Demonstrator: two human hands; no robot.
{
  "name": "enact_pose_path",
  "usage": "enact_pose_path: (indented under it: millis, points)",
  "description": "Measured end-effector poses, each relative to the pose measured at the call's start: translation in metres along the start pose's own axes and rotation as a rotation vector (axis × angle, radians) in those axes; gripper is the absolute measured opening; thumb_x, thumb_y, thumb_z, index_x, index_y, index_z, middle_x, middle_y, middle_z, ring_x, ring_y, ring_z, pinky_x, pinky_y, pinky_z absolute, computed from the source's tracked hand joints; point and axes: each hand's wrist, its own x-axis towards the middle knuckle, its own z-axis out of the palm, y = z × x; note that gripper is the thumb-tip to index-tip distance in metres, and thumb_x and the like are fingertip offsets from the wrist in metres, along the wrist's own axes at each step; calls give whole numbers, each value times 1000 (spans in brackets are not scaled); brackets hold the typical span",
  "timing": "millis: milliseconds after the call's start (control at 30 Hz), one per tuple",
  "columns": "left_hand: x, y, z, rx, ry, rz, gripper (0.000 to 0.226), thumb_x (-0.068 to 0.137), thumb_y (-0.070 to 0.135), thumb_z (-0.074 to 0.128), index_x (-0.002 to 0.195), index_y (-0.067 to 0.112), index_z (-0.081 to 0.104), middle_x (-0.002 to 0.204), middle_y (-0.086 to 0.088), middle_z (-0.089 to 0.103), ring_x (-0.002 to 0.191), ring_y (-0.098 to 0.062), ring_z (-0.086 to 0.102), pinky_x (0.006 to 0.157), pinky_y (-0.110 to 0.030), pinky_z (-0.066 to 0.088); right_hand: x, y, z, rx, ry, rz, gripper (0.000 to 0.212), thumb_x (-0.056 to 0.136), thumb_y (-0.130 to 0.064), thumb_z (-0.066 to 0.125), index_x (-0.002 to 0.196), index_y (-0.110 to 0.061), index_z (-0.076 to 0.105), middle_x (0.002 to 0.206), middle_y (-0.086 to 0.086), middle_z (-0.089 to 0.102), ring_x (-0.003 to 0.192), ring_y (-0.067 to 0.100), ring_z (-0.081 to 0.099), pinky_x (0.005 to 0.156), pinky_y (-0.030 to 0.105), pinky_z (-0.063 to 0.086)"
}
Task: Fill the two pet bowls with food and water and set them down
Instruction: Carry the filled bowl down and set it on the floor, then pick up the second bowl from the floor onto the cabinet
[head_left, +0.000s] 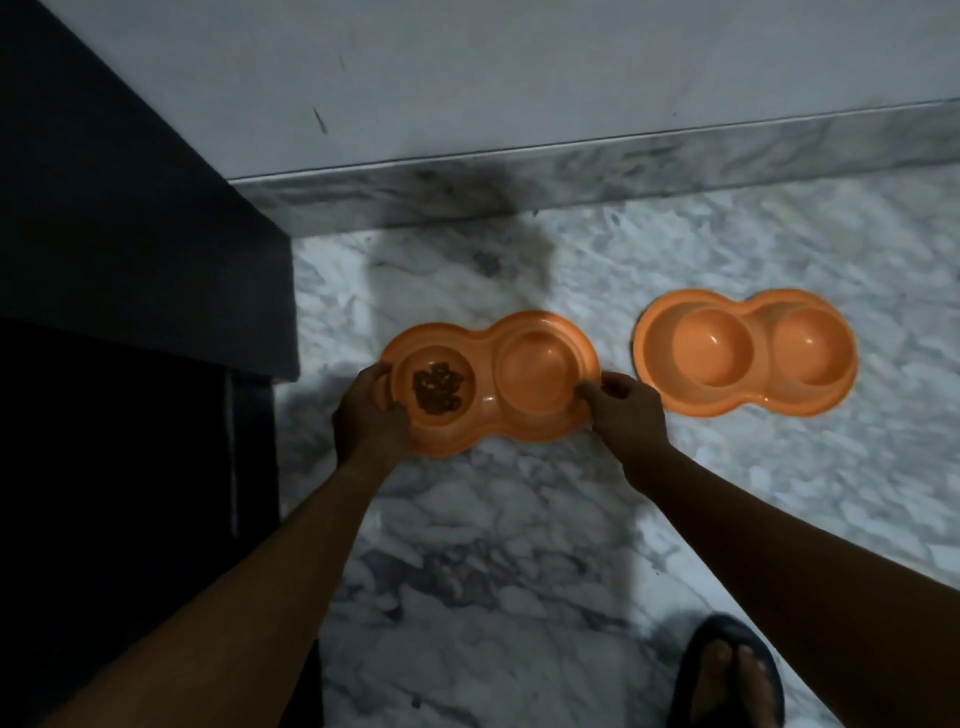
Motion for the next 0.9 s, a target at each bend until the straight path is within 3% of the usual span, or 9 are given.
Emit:
enact_pose_path:
  millis: [33,100,200,333,467,567,700,800,900]
  points:
    - [1,1,1,25,3,3,47,88,5,56,132,21,58,126,-6,63,114,-27,59,87,-33,48,2,1,1,-8,4,-6,9,84,-32,75,91,-26,74,91,3,76,90,26,72,89,54,58]
    - [0,6,5,94,61,50,43,88,14,58,131,19,58,127,-6,62,116,-27,58,86,-31,45,3,0,3,-20,1,-10,27,86,-32,76,110,-19,74,102,4,75,100,25,70,94,51,55]
    - [-13,25,22,134,185,139,48,84,19,66,131,15,57,131,-9,59,123,-29,53,99,-40,46,-1,-4,-5,-32,40,-36,53,87,-33,77,134,-12,64,116,9,69,108,24,65,98,45,52]
    - [-42,64,72,133,93,380,51,76,23,70,125,12,60,121,-11,63,115,-33,57,99,-48,45,4,-6,-44,6,202,-134,39,85,-37,77,119,-21,71,103,3,69,93,19,65,86,36,53]
    - [-75,112,142,91,-55,484,52,79,25,70,127,10,60,130,-10,60,124,-27,52,106,-41,40,26,5,-104,-5,391,-134,20,84,-35,77,96,-24,66,102,5,64,89,15,60,79,34,49]
    - [-92,137,197,104,-122,442,55,81,29,73,131,11,56,133,-9,57,124,-26,51,104,-38,39,49,25,-150,-40,446,-51,29,85,-42,73,102,-21,65,113,10,60,101,25,61,79,32,45]
    - [-100,151,247,202,-109,212,69,88,32,66,147,7,38,147,-18,39,132,-38,41,109,-39,30,76,47,-191,-104,565,70,46,91,-41,68,126,-15,55,132,18,50,120,38,53,92,43,45]
    - [-100,153,264,208,-116,134,69,88,16,60,149,10,31,149,-18,33,129,-44,40,108,-43,31,89,61,-204,-16,479,133,61,95,-41,64,143,-10,44,143,19,48,122,38,57,95,41,45]
    - [-90,153,265,175,-113,119,75,80,7,60,149,13,33,144,-21,40,124,-45,45,105,-43,37,92,69,-208,42,395,159,67,95,-37,63,150,-8,40,142,20,55,128,38,56,103,45,47]
